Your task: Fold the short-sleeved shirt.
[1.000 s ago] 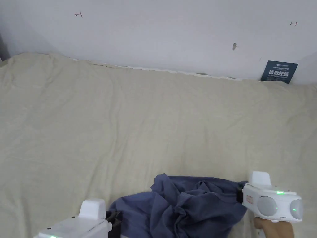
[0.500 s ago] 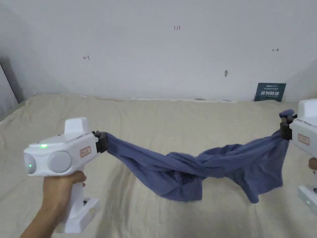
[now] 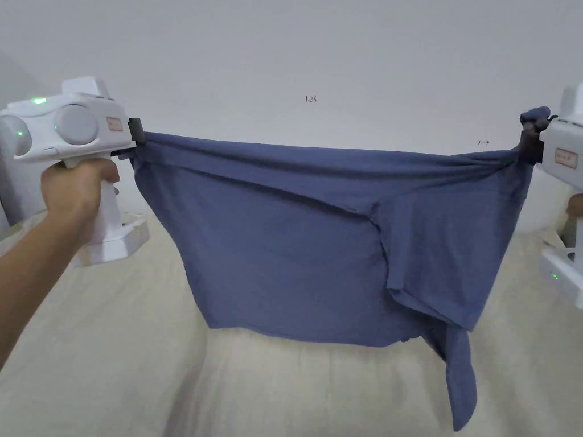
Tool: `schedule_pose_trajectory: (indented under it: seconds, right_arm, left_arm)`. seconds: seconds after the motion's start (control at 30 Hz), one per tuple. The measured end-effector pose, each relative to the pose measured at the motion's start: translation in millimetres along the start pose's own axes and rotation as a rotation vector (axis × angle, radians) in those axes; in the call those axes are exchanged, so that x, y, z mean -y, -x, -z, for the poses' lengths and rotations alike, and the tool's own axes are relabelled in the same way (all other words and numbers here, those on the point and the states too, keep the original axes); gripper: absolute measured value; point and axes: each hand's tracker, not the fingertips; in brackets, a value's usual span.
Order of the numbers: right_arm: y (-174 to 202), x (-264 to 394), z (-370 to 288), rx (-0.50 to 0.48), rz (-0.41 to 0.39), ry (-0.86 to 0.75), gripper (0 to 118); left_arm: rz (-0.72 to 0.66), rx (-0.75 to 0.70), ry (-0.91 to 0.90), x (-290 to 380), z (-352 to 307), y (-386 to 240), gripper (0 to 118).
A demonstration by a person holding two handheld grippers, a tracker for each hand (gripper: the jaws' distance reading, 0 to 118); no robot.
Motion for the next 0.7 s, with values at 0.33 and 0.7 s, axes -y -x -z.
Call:
schedule_pose_trajectory:
  seconds: [0.33,0.7]
  right_arm:
    - [14.8,23.3,51.2,0.051,-0.005,-0.004,5]
    - [48.8,186.7,77.2,0.000,0.019,0.290,5]
  left_arm:
    - [0.049,-0.057,-0.014,32.0,45.8,-14.1,2]
    - [0.181,-0.099,0.223,194.6,85.1,20.4,2]
